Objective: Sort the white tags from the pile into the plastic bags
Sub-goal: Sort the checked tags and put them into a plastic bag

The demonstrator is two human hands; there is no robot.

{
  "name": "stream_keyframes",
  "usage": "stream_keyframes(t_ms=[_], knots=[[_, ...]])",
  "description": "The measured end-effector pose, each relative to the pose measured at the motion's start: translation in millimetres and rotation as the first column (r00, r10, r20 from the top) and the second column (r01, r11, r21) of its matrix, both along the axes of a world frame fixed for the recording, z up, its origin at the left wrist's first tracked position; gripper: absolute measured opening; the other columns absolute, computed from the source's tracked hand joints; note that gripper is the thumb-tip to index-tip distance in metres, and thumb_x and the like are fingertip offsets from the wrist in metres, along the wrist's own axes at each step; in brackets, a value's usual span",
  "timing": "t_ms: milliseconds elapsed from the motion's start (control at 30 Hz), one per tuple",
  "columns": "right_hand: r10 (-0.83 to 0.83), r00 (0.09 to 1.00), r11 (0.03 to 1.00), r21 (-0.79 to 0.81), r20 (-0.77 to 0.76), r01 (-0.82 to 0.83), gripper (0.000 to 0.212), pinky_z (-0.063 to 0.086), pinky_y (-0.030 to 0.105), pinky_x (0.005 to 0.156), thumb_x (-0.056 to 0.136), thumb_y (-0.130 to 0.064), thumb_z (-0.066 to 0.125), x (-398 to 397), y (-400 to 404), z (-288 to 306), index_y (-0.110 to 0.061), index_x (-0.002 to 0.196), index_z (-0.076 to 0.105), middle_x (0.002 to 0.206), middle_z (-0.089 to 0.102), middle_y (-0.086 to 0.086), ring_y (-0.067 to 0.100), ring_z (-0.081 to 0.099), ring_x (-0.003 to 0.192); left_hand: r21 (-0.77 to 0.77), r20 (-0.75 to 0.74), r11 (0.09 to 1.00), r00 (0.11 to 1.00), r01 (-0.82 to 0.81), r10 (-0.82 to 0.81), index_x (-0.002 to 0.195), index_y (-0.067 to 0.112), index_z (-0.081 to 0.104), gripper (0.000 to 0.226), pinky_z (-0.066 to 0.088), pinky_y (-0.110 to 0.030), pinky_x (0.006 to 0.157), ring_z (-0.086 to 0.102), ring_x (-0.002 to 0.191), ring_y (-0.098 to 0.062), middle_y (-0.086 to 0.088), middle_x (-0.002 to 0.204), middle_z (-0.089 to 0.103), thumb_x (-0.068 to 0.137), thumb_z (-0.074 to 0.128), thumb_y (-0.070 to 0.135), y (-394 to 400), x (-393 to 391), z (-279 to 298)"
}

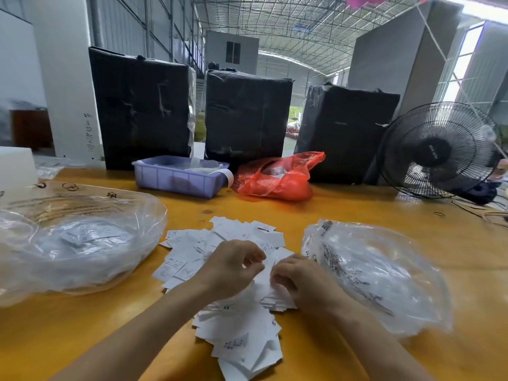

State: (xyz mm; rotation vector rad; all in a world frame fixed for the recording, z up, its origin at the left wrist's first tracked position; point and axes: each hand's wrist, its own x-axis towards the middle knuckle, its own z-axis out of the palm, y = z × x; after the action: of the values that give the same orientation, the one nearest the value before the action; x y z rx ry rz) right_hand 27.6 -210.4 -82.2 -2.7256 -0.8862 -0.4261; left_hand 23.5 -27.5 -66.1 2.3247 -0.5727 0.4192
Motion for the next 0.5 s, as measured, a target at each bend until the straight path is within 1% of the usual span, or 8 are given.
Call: stream_keyframes(t_ms=[100,167,233,300,333,400,467,500], knots=[[-0.066,0.997,0.997,0.036,-0.04,0.067,0.016,0.043,0.027,0.083,0.093,-0.011,0.05,-3.0,-2.5,4.4,-0.01,0.096,0.066,0.103,0.064,0.002,0.019,0.054,0.1,-0.041,-0.085,0.998,0.995,0.052,-0.055,0.096,0.017,0.072,0.021,0.049,-0.012,0.071,0.064,0.081,-0.005,0.008,0.088,0.07,0.082,0.071,0.033,-2.6,-1.8,-1.7],[-0.055,0.998,0.992,0.111,-0.037,0.059,0.017,0.047,0.031,0.081,0.093,-0.008,0.051,-9.1,0.8,12.6,-0.005,0.096,0.068,0.1,0.067,0.007,0.022,0.06,0.094,0.065,-0.136,0.996,0.99,0.054,-0.044,0.098,0.02,0.07,0.035,0.049,-0.015,0.071,0.061,0.08,-0.003,0.011,0.089,0.066,0.073,0.076,0.044,-2.6,-2.9,-5.6],[-0.043,0.995,0.946,0.325,0.094,0.01,0.013,0.051,0.033,0.072,0.089,-0.004,0.057,-16.9,1.3,27.9,-0.002,0.09,0.07,0.087,0.071,0.008,0.021,0.066,0.079,0.227,-0.107,0.973,0.994,0.044,-0.019,0.1,0.023,0.068,0.041,0.046,-0.017,0.072,0.057,0.082,-0.004,0.014,0.091,0.06,0.069,0.078,0.047,-3.9,-3.3,-9.4],[-0.226,0.928,0.859,0.51,0.295,0.048,0.01,0.053,0.029,0.063,0.085,-0.001,0.062,-16.4,-13.3,42.4,-0.003,0.086,0.071,0.076,0.072,0.007,0.019,0.067,0.066,0.287,-0.06,0.957,0.998,0.048,-0.032,0.101,0.025,0.066,0.038,0.042,-0.016,0.071,0.053,0.086,-0.004,0.015,0.092,0.055,0.072,0.076,0.047,-5.0,-3.5,-11.4],[-0.36,0.874,0.823,0.552,0.327,0.132,0.011,0.054,0.03,0.063,0.085,0.001,0.061,-14.9,-26.5,48.3,-0.002,0.088,0.071,0.076,0.072,0.008,0.021,0.067,0.067,0.283,-0.056,0.957,0.998,0.057,-0.043,0.102,0.026,0.066,0.037,0.041,-0.014,0.071,0.051,0.087,-0.003,0.016,0.093,0.054,0.073,0.075,0.047,-5.3,-3.8,-11.9],[-0.587,0.791,0.76,0.453,0.172,0.465,0.016,0.054,0.034,0.074,0.087,-0.002,0.058,-8.1,-60.6,50.8,-0.001,0.099,0.069,0.093,0.072,0.014,0.028,0.067,0.085,0.272,-0.06,0.96,0.997,0.07,-0.056,0.102,0.028,0.065,0.036,0.038,-0.01,0.069,0.049,0.088,-0.001,0.018,0.094,0.053,0.074,0.073,0.048,-5.4,-4.6,-12.3],[-0.73,0.679,0.67,0.109,-0.078,0.734,0.027,0.05,0.034,0.081,0.09,-0.023,0.062,-4.0,-85.5,40.4,-0.003,0.108,0.063,0.106,0.068,0.013,0.026,0.063,0.096,0.27,-0.06,0.96,0.997,0.071,-0.057,0.104,0.028,0.066,0.037,0.037,-0.009,0.068,0.049,0.088,0.0,0.018,0.094,0.053,0.074,0.072,0.05,-5.7,-5.5,-11.6],[-0.749,0.639,0.651,-0.013,-0.173,0.759,0.032,0.049,0.033,0.077,0.089,-0.033,0.064,-3.1,-91.5,33.3,-0.004,0.103,0.064,0.1,0.068,0.013,0.024,0.063,0.089,0.27,-0.057,0.96,0.997,0.071,-0.058,0.104,0.028,0.066,0.038,0.038,-0.01,0.069,0.049,0.088,0.0,0.018,0.094,0.053,0.074,0.072,0.05,-5.8,-6.1,-10.9]])
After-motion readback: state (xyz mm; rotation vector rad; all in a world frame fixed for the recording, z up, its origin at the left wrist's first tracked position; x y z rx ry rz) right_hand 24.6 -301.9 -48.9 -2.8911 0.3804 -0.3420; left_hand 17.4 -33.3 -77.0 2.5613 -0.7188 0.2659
